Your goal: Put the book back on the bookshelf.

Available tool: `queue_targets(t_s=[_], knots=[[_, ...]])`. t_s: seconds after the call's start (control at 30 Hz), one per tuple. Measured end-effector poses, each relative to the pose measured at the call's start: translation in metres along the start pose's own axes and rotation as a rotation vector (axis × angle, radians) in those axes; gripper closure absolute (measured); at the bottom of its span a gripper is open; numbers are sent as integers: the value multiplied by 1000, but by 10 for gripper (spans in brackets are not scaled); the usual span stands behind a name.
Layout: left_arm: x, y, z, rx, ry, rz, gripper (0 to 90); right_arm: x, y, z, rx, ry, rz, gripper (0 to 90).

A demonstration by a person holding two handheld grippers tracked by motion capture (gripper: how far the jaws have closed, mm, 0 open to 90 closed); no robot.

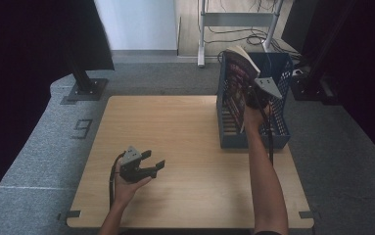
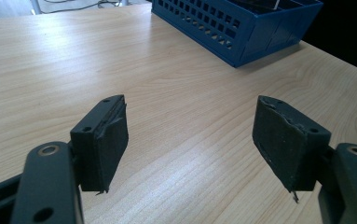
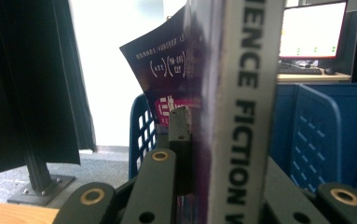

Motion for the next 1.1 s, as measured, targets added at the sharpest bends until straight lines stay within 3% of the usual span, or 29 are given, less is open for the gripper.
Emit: queue_targets(t_s=[0.57, 0.93, 1.1], knots=[[0, 2, 3, -6, -3, 3, 268, 26, 25, 16, -29, 1, 41, 817], [2, 2, 3, -4, -8, 7, 268, 30, 47, 18, -51, 2, 75, 817], [2, 2, 2, -3, -8, 6, 268, 26, 51, 19, -50, -8, 64, 816]])
Point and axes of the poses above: each handheld gripper's, and its own axes: x roughly forward along the jaws, y roughly out of its underside, z roughly to its left, the point moved 8 cm from there along x, roughly forward along the jaws, and after that the axes turned 11 degrees about z, right-handed, at the moved point
